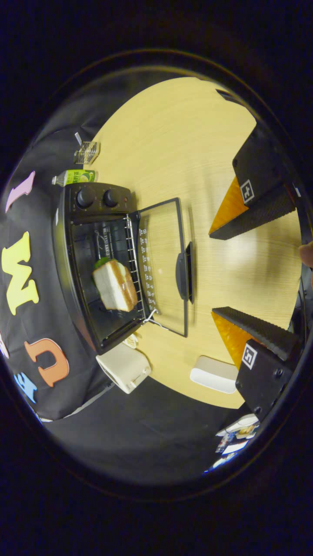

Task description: Open the toaster oven, put the food inside, and close the toaster oven door.

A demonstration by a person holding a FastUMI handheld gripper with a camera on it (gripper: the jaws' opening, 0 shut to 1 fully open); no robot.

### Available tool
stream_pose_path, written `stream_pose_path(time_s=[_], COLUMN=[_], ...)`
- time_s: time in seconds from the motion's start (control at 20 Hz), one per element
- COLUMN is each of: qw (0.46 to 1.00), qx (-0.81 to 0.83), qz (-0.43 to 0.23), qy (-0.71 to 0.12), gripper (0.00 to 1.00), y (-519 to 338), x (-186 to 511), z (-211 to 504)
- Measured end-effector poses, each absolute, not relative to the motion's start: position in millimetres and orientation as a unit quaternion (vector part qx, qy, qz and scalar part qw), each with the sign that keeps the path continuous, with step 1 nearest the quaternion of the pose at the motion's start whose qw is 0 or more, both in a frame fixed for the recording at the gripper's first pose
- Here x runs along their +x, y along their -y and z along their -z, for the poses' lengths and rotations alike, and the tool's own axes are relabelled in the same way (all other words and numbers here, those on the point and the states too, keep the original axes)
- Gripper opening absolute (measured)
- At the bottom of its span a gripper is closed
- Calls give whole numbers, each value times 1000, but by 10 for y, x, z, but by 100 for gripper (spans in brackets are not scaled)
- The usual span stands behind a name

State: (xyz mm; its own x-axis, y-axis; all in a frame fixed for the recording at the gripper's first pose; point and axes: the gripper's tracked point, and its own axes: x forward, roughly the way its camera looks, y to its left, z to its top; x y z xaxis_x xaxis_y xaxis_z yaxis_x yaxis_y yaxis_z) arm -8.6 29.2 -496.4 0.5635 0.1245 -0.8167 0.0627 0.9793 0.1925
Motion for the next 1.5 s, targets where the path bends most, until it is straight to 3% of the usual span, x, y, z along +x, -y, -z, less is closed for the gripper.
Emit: stream_pose_path(time_s=[0.4, 0.8, 1.25, 1.5], qw=[865, 878, 886, 900], qx=[73, 0, -21, -19], qz=[33, 27, 14, 5], qy=[-495, -477, -464, -436], gripper=[100, 100, 100, 100], y=[-53, -24, -39, -86], x=[199, 453, 492, 509], z=[5550, 5664, 5563, 5171])
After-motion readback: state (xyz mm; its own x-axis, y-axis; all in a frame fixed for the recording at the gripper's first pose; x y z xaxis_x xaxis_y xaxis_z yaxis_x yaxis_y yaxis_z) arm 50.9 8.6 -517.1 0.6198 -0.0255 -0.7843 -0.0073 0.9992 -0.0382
